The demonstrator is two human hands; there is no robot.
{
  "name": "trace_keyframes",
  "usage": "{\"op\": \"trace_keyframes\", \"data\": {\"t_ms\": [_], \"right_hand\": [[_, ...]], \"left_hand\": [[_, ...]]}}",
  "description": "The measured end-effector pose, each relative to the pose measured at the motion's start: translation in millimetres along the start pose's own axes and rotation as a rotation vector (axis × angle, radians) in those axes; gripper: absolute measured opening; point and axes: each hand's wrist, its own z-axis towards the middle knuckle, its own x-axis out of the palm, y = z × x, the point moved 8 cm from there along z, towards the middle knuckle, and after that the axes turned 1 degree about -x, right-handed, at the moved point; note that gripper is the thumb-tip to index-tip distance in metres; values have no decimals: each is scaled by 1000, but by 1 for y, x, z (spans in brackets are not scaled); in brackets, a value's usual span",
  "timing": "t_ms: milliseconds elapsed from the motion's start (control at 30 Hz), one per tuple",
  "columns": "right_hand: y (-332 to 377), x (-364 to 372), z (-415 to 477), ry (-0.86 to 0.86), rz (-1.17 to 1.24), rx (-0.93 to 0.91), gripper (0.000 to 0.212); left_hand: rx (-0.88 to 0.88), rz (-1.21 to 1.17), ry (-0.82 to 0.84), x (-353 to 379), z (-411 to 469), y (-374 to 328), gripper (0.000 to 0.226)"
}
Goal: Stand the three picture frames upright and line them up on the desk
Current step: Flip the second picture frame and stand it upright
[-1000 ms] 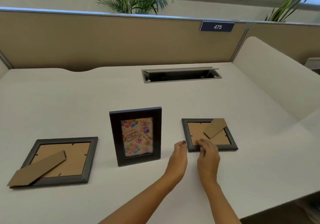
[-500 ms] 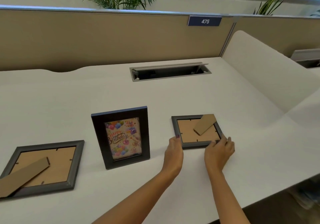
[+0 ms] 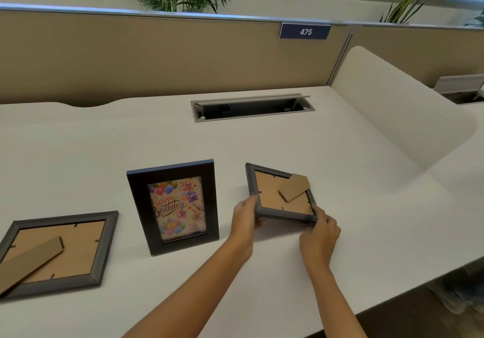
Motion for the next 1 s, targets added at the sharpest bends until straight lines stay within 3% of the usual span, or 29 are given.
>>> {"op": "trace_keyframes", "data": {"t_ms": [100, 300, 433, 600, 767, 1000], "right_hand": [[17, 1, -11, -21, -21, -114, 46], [40, -12, -12, -73, 134, -312, 24], [23, -17, 0, -48, 382, -150, 26], [6, -20, 18, 78, 432, -91, 23], [-7, -19, 36, 250, 422, -70, 26], [-12, -17, 42, 333, 460, -61, 29]], "left_hand": [[129, 174, -12, 13, -9, -16, 17], [330, 219, 126, 44, -39, -37, 23], [462, 228, 70, 38, -41, -54, 14], [454, 447, -28, 20, -16, -52, 31], [443, 724, 61, 8, 2, -23, 38], [461, 850, 149, 7, 18, -15, 25]]}}
